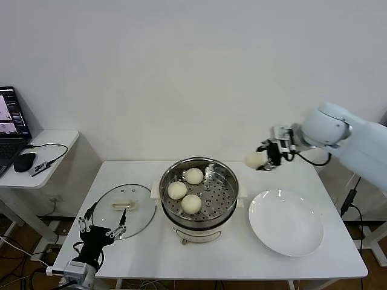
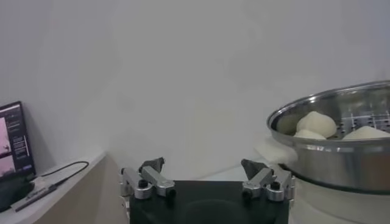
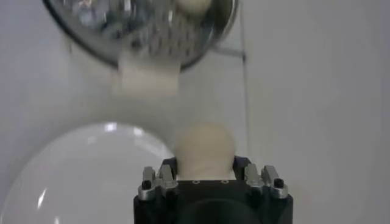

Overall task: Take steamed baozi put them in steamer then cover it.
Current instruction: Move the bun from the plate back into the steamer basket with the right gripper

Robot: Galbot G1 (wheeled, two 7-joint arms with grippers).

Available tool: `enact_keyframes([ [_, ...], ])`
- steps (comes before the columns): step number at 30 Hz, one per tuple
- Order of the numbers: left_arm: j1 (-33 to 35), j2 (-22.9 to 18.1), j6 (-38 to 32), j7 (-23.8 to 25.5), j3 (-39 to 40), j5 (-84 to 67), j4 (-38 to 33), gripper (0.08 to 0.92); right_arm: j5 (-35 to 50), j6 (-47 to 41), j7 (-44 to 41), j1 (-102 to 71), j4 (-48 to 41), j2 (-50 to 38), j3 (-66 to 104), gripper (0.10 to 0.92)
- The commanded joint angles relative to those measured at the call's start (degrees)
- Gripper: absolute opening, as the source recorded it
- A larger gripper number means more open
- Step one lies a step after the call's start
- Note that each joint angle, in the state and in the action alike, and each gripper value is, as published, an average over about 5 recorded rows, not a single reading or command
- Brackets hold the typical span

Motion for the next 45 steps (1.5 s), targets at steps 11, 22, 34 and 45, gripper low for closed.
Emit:
enact_keyframes([
  [11,0.13,-0.92,0.06,-0.05,-0.40,0.08,0.22,0.823,7.79,-7.29,9.37,-2.40,-2.58,16.52,-10.51,0.571],
  [22,0.06,-1.01,0.06,-0.03,-0.74,-0.04,0.66,0.823,2.82,-7.55,10.77,-6.46,-7.94,19.56,-9.76,0.576],
  [34,-0.33,-0.98,0.01,-0.02,-0.52,-0.10,1.16,0.823,2.15,-7.70,10.94,-7.46,-7.99,19.14,-9.33,0.577],
  [45,-0.08,-1.11,-0.01,-0.02,-0.74,-0.09,0.70,0.823,0.46,-7.37,11.31,-7.57,-8.31,19.36,-8.38,0.699],
])
